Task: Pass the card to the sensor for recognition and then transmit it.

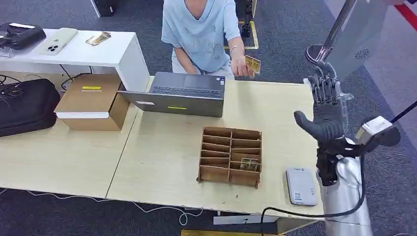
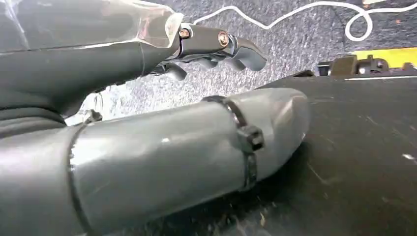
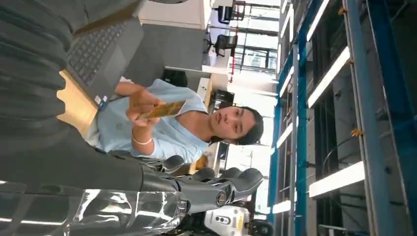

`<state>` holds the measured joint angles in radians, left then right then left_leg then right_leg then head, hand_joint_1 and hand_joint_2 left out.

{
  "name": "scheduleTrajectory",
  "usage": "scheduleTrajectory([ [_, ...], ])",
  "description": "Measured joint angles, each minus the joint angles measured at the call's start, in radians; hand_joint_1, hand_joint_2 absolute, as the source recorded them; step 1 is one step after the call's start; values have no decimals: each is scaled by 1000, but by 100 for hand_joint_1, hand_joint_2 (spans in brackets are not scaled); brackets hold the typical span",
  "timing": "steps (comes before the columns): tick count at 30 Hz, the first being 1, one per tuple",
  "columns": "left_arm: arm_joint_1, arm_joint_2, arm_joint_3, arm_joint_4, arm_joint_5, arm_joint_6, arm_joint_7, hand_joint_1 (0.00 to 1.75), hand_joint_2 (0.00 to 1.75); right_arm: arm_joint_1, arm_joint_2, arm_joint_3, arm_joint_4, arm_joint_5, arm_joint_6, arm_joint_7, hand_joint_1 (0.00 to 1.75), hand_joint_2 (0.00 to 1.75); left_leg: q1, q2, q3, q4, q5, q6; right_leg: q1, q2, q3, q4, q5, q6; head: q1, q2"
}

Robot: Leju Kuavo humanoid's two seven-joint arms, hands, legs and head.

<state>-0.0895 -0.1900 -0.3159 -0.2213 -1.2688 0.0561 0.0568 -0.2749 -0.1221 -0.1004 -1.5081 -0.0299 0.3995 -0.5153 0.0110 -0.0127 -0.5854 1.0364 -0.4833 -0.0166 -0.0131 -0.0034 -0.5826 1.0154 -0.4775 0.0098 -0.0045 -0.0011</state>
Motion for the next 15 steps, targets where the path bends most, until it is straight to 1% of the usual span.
scheduleTrajectory([
  [4, 0, 1, 10, 0, 8, 2, 7, 0, 0, 143, 10, 19, -124, 62, -59, -29, 0, 175, 0, -1, -1, 0, 0, 0, 0, -1, 0, 0, 0, 0, 0, 0],
  [6, 1, 1, 18, 0, 14, 5, 15, 0, 0, 197, 30, 24, -179, 115, -111, -36, 0, 175, 0, 0, -1, 0, 0, 0, 0, 0, 0, 0, 0, 0, 0, 0],
  [9, 3, 2, 26, 0, 20, 8, 16, 0, 0, 265, 64, 43, -245, 246, -241, -39, 0, 175, 0, 0, -1, 0, 0, 0, 0, -1, 0, 0, -1, 0, 0, 0],
  [11, 6, 3, 32, 0, 19, 8, 16, 0, 0, 322, 91, 64, -296, 329, -340, -17, 0, 175, 0, -1, -1, -1, 0, 0, 0, -1, 0, 0, -1, 0, 0, 0],
  [12, 7, 3, 33, 0, 16, 9, 17, 0, 0, 349, 104, 75, -314, 355, -373, -6, 0, 175, 0, 0, -1, -1, 0, 0, 0, -1, 0, 0, -1, 0, 0, 0],
  [13, 7, 4, 33, 0, 15, 9, 17, 0, 0, 369, 116, 86, -330, 381, -397, 6, 0, 175, 0, 0, -1, -1, 0, 0, 0, 0, 0, 0, -1, 0, 0, 0],
  [15, 6, 3, 33, 0, 11, 8, 21, 0, 0, 403, 133, 110, -355, 462, -421, 39, 0, 175, 0, 1, 0, -1, 0, 0, 0, 0, 0, 0, -1, 0, 0, 0],
])
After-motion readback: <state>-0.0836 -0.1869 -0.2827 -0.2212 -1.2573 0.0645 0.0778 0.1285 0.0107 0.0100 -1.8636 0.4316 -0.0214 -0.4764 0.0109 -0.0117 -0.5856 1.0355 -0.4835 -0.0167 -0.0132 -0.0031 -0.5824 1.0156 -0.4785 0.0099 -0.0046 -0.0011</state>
